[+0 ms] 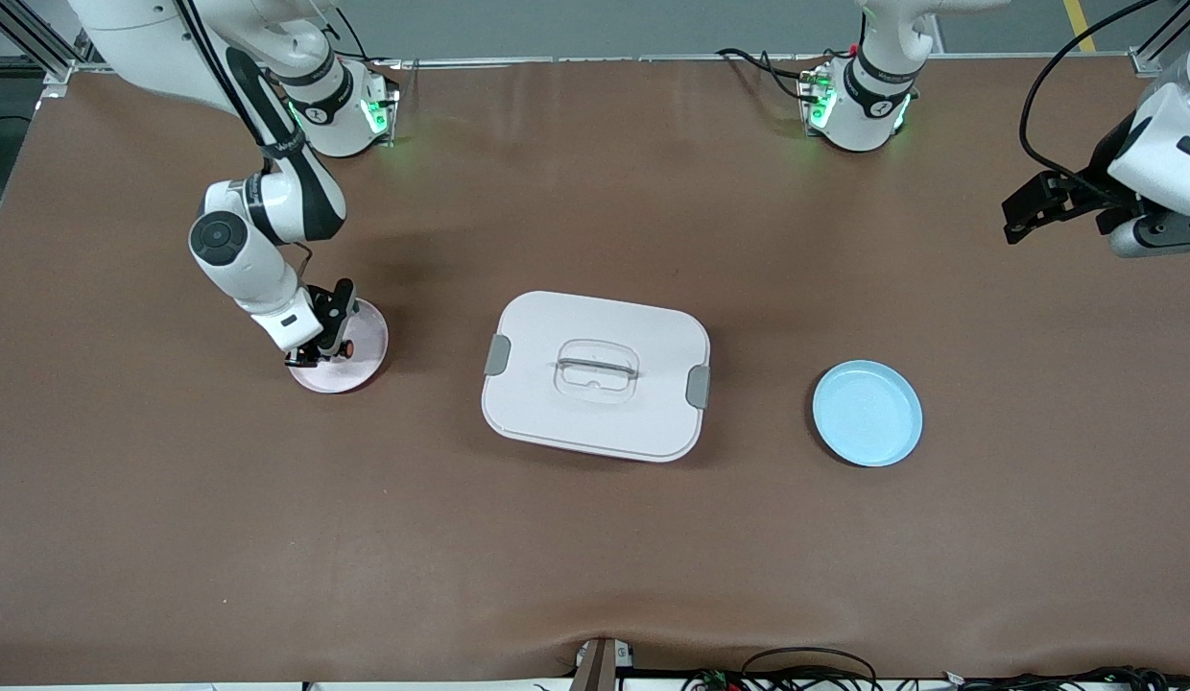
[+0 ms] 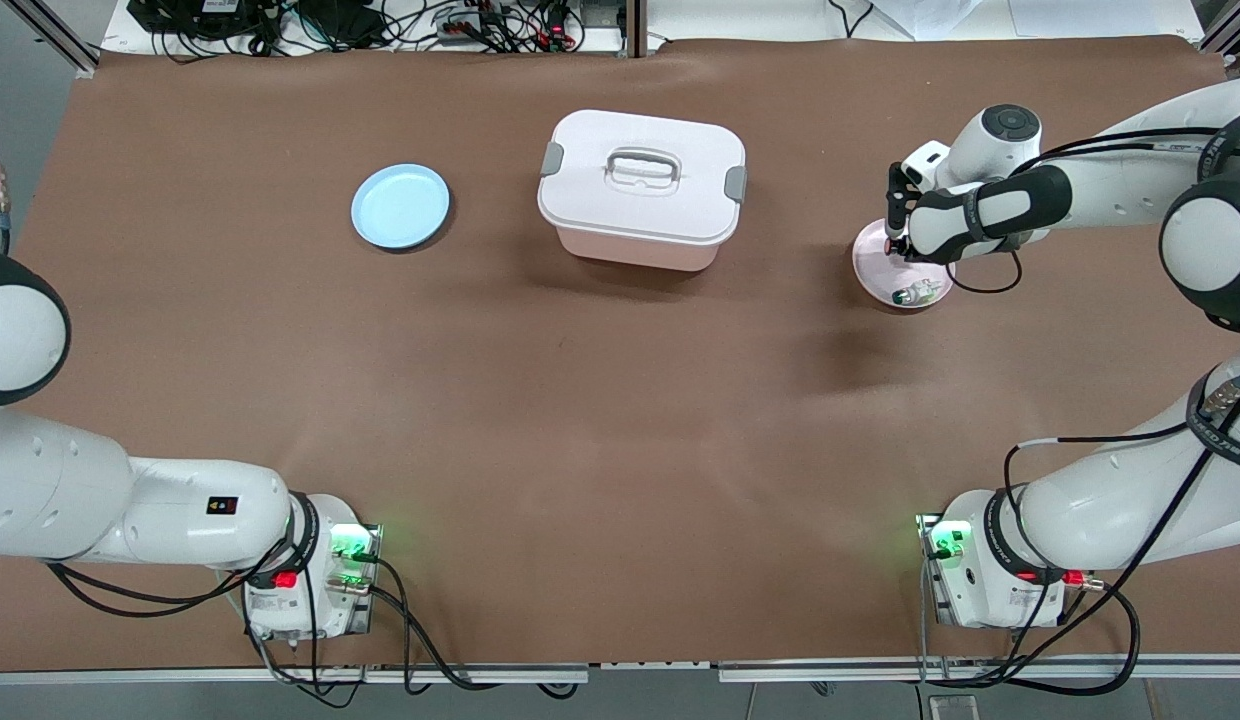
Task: Transfer orange switch to right arm and place
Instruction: 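Lower the switch onto the white plate with the right gripper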
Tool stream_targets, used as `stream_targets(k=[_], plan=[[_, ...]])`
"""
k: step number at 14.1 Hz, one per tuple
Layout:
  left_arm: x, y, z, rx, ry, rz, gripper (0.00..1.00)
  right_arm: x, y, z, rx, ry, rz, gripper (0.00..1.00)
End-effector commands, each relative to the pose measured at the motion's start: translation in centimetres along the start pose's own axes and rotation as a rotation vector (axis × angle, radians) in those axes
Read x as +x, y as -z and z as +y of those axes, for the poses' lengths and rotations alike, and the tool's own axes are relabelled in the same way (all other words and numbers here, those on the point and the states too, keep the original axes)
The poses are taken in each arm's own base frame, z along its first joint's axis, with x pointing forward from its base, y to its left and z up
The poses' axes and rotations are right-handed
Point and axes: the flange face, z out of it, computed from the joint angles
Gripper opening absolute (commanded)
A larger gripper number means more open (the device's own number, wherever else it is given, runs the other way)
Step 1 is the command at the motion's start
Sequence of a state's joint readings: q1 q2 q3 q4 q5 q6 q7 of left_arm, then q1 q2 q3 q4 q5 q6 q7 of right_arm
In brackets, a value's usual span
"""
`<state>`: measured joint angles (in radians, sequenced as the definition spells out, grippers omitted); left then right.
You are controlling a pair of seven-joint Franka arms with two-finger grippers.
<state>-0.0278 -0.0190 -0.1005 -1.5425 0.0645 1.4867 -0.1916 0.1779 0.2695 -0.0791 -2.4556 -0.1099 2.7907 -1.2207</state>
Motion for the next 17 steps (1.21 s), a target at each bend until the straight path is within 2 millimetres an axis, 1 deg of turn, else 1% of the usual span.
stream_targets(k=[1,5,8,10,11,12,14,17], plan=[[-0.7,0.5,-0.5,-0.017,-0.010,0.023,1.00,0.1,-0.5,0.1,-0.011,0.024,-0.002,0.00],[-0.6,0.4,-0.4,-0.017,-0.011,0.021,1.00,-0.5,-1.0,0.2,-0.007,0.012,-0.003,0.00],[-0.5,0.4,-0.4,-0.017,-0.012,0.021,1.00,-1.1,-1.9,0.0,0.012,0.001,-0.010,0.00],[-0.6,0.4,-0.5,-0.018,-0.010,0.023,1.00,-1.0,-1.9,0.2,0.011,-0.002,-0.010,0.00],[-0.5,0.4,-0.7,-0.018,-0.007,0.022,1.00,-0.8,-1.8,0.3,0.011,-0.010,-0.009,0.42],[-0.5,0.3,-0.7,-0.018,-0.007,0.021,1.00,-0.7,-1.7,0.4,0.011,-0.010,-0.010,0.99],[-0.6,0.4,-0.7,-0.017,-0.007,0.021,1.00,-0.9,-1.1,1.3,-0.006,-0.004,-0.007,1.00],[-0.6,0.6,-0.7,-0.018,-0.007,0.024,1.00,-2.1,0.0,2.3,0.034,-0.037,-0.027,1.00]])
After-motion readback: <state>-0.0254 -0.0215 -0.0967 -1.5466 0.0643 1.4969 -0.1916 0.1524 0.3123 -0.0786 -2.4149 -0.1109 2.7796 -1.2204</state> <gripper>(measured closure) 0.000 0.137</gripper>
